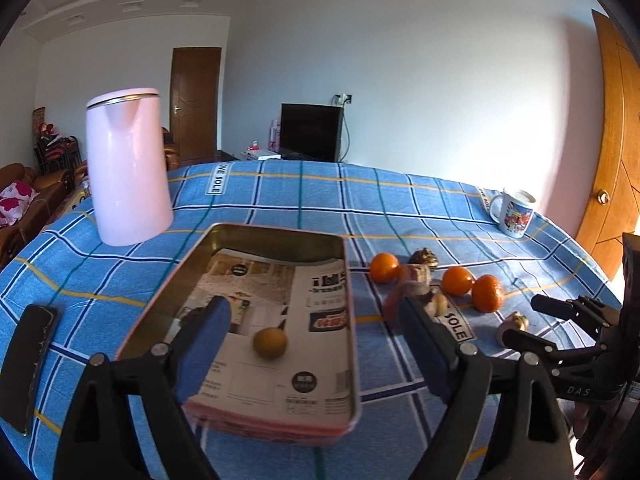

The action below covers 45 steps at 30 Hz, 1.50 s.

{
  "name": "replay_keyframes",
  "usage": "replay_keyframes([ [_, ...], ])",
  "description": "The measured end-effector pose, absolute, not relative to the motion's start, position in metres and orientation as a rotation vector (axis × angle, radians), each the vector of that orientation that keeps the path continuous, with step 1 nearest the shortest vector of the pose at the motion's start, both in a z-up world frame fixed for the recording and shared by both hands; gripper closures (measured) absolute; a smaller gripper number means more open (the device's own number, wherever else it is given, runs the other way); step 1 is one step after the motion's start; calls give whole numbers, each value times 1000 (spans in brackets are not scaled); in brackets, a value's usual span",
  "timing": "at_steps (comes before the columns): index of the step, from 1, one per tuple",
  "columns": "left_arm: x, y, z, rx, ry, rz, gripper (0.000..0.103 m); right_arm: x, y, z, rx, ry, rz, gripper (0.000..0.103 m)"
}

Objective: Organize fruits
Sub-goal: 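Grasp the brown cake roll with the right tool, then grasp the large orange with the left tool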

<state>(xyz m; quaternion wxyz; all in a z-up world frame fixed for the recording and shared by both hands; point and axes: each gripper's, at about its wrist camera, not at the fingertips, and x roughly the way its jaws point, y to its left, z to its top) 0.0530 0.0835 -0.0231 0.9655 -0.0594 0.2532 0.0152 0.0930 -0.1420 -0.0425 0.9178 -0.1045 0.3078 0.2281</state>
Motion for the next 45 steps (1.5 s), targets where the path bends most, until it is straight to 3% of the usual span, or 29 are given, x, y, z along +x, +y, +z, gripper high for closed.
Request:
replay_keyframes([
  [13, 85, 9, -21, -27, 565, -86, 14, 119, -161, -59, -180, 765, 467, 29],
  [17, 90, -6, -17, -5, 571, -111, 14, 122, -159, -64, -209, 806, 483, 66],
  [19, 94, -13, -15, 4, 572, -126, 14, 123, -163, -63, -177, 807, 504, 71],
  [33, 148, -78, -38, 30, 694, -188, 15, 154, -234, -48, -42, 723, 299, 71],
  [41, 167, -99, -53, 26, 778, -215, 39, 151, -239, -46, -13, 711, 311, 71],
  [45, 177, -103, -58, 13, 820, -221, 40, 151, -238, -47, -23, 714, 311, 71],
])
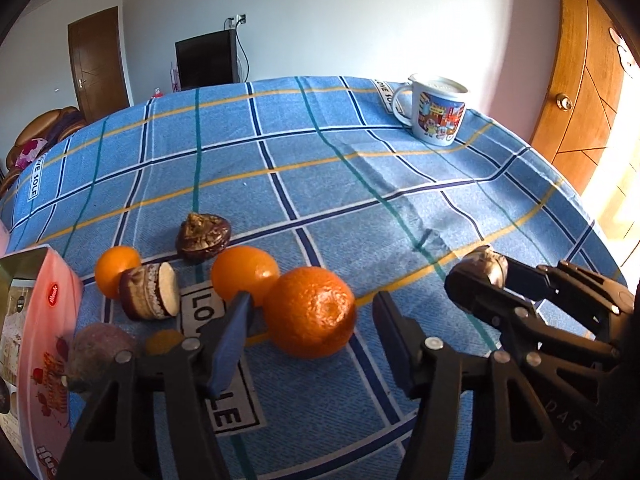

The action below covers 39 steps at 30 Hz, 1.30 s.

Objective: Organize fruits
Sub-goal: 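Grasp the large orange with the left tool, then carry the orange in the left tool while the right tool carries the cake roll toward the tin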

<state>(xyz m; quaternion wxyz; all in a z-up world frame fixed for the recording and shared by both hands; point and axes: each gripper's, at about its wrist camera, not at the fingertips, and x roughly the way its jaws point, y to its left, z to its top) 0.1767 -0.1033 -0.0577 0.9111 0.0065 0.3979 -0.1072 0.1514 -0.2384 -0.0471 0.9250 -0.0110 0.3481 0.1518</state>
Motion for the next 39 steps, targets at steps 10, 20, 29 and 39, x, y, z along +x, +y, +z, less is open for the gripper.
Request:
replay_keyframes([
  [10, 176, -92, -58, -60, 830, -264, 54, 149, -241, -46, -13, 696, 326, 71],
  [20, 158, -89, -46, -51, 728, -246, 54, 137, -246, -37, 8, 613, 356, 71],
  [29, 143, -92, -33, 0, 624, -211, 54, 126, -248, -32, 15, 542, 369, 71],
  [39, 129, -90, -26, 19, 553, -189, 54, 115, -252, -27, 32, 474, 370, 71],
])
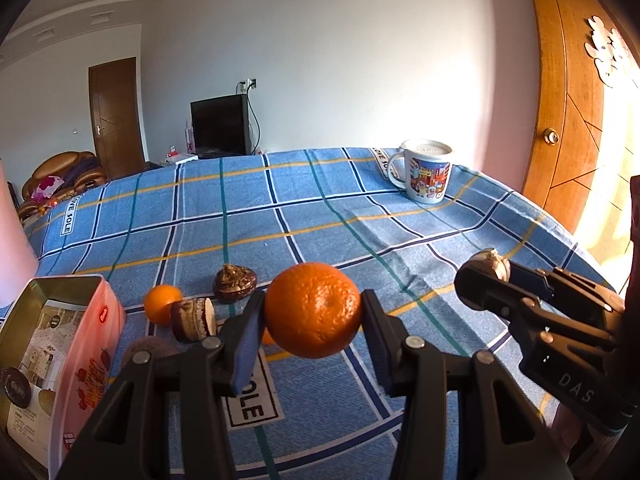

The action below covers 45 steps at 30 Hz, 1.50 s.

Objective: Organize fruits
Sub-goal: 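Carry the orange in the left tool while the right tool carries the cake roll toward the tin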

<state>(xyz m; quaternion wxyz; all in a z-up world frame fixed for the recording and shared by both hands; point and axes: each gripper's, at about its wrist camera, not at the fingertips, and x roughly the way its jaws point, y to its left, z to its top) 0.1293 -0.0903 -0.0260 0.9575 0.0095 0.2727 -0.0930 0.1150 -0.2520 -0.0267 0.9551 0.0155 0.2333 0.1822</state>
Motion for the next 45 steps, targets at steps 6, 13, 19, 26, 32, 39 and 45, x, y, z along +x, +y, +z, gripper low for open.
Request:
replay_keyframes([
  [6, 121, -91, -23, 28, 516, -180, 54, 110, -253, -24, 30, 441, 367, 71],
  [13, 114, -91, -20, 35, 477, -168, 54, 105, -254, -23, 29, 414, 364, 71],
  [19, 108, -92, -17, 49, 445, -158, 54, 101, -255, -22, 27, 386, 360, 71],
  [26, 101, -94, -15, 71, 415, -152, 54, 92, -254, -20, 18, 346, 353, 71],
  [32, 96, -92, -13, 71, 389, -149, 54, 85, -254, -18, 3, 305, 346, 71],
  [39, 87, -87, -12, 57, 348, -140, 54, 80, -253, -16, -7, 269, 338, 71],
  [45, 77, -85, -9, 65, 299, -124, 54, 72, -254, -15, -12, 219, 335, 71],
])
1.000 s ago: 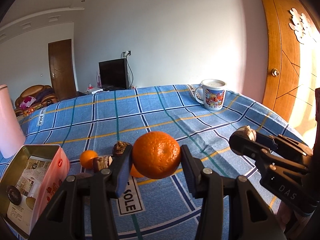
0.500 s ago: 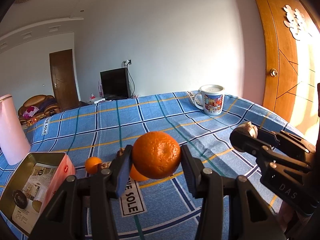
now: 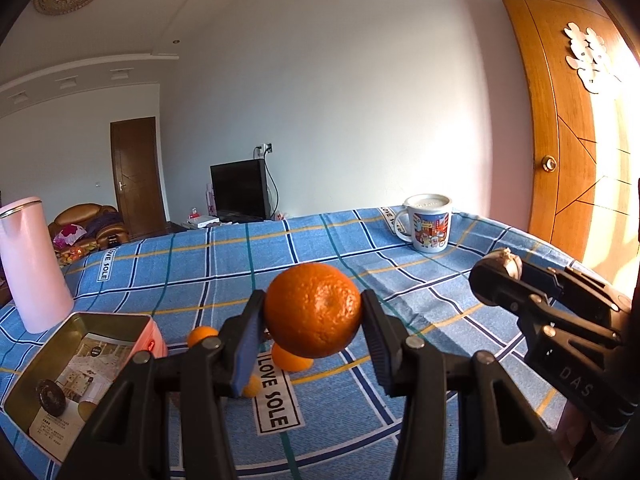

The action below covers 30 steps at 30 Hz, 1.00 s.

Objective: Organize fruits
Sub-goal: 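Carry the orange in the left tool while the right tool carries the cake roll toward the tin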

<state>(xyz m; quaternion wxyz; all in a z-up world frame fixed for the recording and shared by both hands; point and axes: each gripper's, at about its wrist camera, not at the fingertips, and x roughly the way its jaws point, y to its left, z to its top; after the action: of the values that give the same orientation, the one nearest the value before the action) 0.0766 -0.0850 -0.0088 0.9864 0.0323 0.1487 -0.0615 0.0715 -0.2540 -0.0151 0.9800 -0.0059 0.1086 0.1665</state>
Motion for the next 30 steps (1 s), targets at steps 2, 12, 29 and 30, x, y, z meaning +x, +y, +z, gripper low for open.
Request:
replay_keyframes([
  [2, 74, -86, -8, 72, 285, -121, 54, 69, -254, -15, -14, 204, 334, 71],
  [12, 69, -77, -7, 72, 282, -115, 54, 65, -250, -14, -32, 192, 314, 71],
  [29, 53, 8, -9, -30, 300, 12, 54, 74, -169, 9, -36, 260, 539, 71],
  [30, 51, 17, -8, -39, 301, 30, 54, 76, -161, 9, -35, 269, 560, 71],
])
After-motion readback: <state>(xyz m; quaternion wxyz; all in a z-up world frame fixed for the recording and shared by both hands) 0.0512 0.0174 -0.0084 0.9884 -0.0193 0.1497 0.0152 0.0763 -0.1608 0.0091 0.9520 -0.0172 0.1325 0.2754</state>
